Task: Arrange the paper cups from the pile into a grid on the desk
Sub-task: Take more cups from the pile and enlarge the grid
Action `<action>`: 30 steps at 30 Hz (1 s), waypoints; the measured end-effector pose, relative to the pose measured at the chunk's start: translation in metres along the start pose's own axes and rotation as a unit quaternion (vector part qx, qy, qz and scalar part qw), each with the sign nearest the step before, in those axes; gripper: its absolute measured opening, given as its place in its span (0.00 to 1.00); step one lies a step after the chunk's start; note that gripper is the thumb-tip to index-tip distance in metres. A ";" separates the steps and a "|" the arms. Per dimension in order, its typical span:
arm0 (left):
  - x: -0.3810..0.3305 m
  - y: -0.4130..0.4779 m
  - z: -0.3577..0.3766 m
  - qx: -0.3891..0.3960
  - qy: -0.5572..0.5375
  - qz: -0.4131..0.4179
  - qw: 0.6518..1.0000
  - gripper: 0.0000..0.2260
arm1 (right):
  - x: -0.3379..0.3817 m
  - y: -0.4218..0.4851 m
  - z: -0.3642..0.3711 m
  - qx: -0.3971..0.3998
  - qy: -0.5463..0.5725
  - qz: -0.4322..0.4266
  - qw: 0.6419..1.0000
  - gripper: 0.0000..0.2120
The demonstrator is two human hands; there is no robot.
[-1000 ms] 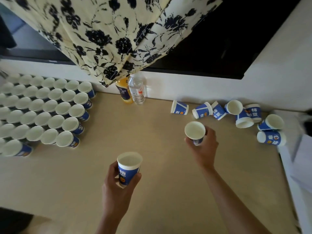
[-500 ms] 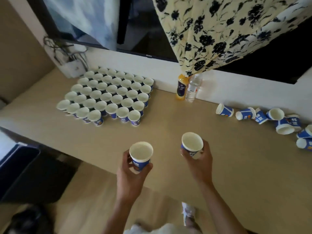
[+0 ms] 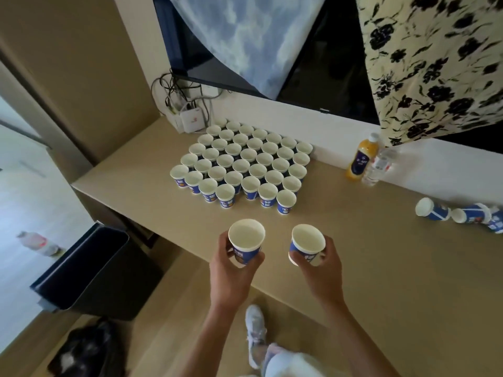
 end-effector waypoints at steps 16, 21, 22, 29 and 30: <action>0.071 0.185 -0.030 0.072 0.063 -0.011 0.995 0.25 | -0.020 0.089 0.165 -0.029 0.016 0.061 0.998 0.27; 0.100 0.225 -0.022 0.117 0.050 -0.028 0.992 0.27 | -0.047 0.099 0.192 -0.062 -0.004 0.104 0.993 0.27; 0.102 0.232 -0.019 0.132 0.050 -0.024 0.990 0.28 | -0.052 0.102 0.196 -0.069 -0.007 0.110 0.992 0.28; 0.115 0.270 -0.008 0.200 0.047 -0.005 0.979 0.28 | -0.083 0.121 0.228 -0.101 -0.034 0.138 0.985 0.30; 0.116 0.274 -0.008 0.206 0.047 -0.002 0.977 0.28 | -0.086 0.124 0.231 -0.106 -0.037 0.140 0.984 0.30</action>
Point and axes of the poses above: each hand's wrist, its own y-axis towards the middle knuckle, its own z-axis out of the palm, x = y × z, the point moved 10 cm from there along y, towards the middle knuckle, and after that the axes turned 5 degrees about z, right-handed, at the moved point
